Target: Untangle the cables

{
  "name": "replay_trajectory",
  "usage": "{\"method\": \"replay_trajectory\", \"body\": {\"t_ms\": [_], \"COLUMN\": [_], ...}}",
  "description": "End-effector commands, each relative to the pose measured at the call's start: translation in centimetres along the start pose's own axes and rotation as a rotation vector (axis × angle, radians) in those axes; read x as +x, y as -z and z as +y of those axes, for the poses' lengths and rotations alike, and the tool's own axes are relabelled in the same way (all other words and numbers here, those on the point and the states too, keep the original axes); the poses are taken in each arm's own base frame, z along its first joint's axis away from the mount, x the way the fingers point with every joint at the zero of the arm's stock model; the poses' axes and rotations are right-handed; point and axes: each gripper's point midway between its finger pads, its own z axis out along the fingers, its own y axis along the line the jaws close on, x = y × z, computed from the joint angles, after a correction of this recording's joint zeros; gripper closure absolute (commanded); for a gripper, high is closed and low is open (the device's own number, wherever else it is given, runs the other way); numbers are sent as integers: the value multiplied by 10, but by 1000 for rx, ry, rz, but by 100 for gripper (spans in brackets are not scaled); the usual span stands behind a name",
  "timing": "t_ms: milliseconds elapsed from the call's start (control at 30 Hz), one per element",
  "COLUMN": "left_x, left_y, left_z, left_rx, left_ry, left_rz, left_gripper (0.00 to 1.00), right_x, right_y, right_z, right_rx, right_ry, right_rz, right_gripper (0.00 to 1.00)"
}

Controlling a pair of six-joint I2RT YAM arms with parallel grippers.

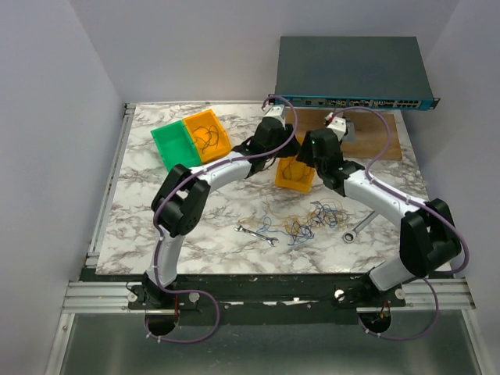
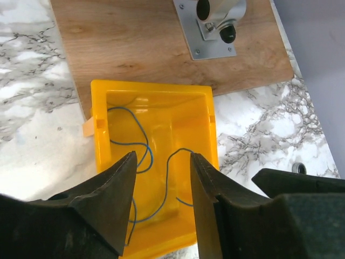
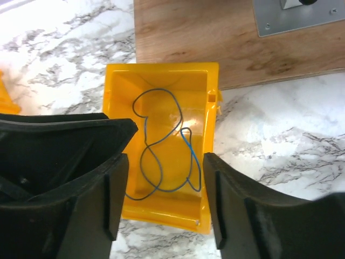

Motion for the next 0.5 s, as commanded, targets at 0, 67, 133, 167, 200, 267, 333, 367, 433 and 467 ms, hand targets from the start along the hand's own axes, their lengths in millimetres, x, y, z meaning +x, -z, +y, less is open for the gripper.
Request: {"method": "replay_trajectory", "body": {"t_ms": [0, 67, 133, 167, 200, 267, 333, 367, 433, 467], "left_x": [-31, -35, -38, -35, -31, -19, -10, -11, -7, -7], "left_y": [32, 43, 56, 62, 68, 82, 97, 108, 129, 140], "left_z": [-15, -18, -24, -31, -33, -33, -23, -19, -10, -6], "left_rx": [-3, 7, 26, 53, 62, 51, -13, -46, -99, -119], "left_ry": [-35, -44, -82, -110, -135, -182, -228, -247, -273, -276], "left_rz": [-55, -63, -60, -35, -6, 48, 53, 30, 5, -8], "left_gripper": [52, 50, 49, 47, 44, 35, 23, 17, 4, 1], "right_x": [7, 6, 5, 6, 8, 13, 25, 27, 36, 41], "right_y": [16, 25, 36, 44, 50, 64, 78, 86, 100, 106], "right_z": [-5, -8, -14, -19, -22, -31, -45, -54, -72, -79], "right_rx": [-15, -13, -11, -5, -7, 0, 40, 74, 136, 155], "right_ry": [8, 1, -5, -10, -12, -23, -33, -53, -94, -108], "right_rz": [44, 53, 55, 59, 70, 92, 137, 145, 162, 172], "right_gripper": [33, 31, 23, 17, 15, 13, 12, 11, 11, 10]}}
